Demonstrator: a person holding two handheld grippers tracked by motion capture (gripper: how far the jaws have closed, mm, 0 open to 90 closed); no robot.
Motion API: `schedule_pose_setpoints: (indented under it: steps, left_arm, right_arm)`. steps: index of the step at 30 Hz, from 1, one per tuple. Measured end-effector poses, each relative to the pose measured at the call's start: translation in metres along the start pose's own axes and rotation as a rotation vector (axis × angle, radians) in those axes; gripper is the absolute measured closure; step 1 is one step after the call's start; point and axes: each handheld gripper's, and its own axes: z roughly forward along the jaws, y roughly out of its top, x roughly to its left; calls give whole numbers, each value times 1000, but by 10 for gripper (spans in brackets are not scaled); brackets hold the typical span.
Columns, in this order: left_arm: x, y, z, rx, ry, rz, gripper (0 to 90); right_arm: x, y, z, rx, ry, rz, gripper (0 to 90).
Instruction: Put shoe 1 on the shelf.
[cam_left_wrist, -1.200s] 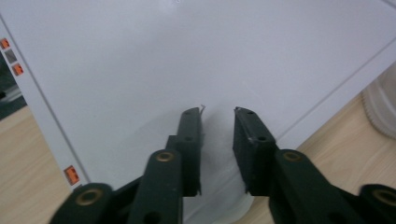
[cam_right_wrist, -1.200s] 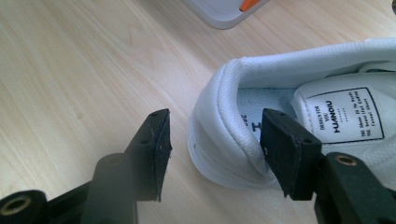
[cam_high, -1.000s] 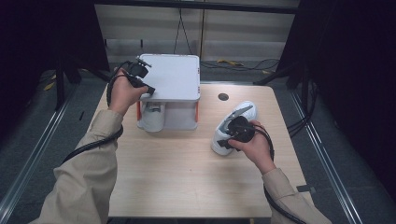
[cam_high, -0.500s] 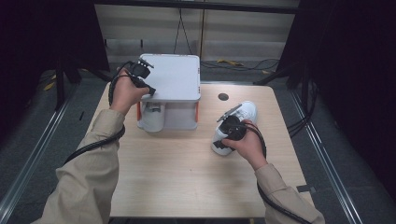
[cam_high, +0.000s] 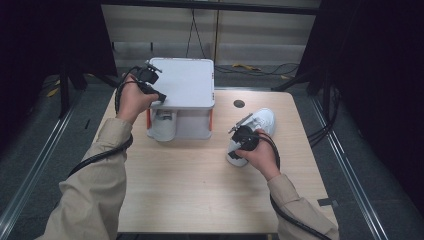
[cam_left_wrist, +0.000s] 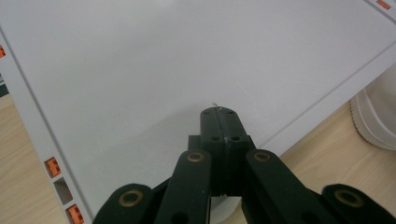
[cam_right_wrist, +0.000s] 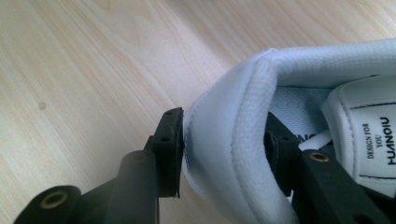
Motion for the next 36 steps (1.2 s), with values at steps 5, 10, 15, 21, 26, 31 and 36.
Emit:
schedule_pose_setpoints:
  steps: [5, 10, 15, 21, 26, 31, 36]
  left_arm:
    - [-1, 1, 0, 9, 11, 10, 900]
    - [0, 0, 0, 7, 8, 16, 900]
    - [0, -1, -1, -3, 4, 15, 900]
    - [0, -1, -1, -1, 4, 17, 900]
    - [-1, -1, 0, -2, 5, 11, 900]
    - [-2, 0, 0, 3, 9, 9, 900]
    - [-2, 1, 0, 8, 12, 8, 900]
  right_arm:
    - [0, -1, -2, 1, 21, -17, 657]
    - [10, 0, -5, 32, 18, -100, 704]
    - [21, 1, -11, 35, 41, -135, 704]
    - [40, 6, -17, 19, 71, -206, 699]
    - [54, 10, -20, 8, 80, -259, 699]
    - [67, 14, -24, 9, 76, -311, 697]
    - [77, 19, -28, -5, 94, -347, 694]
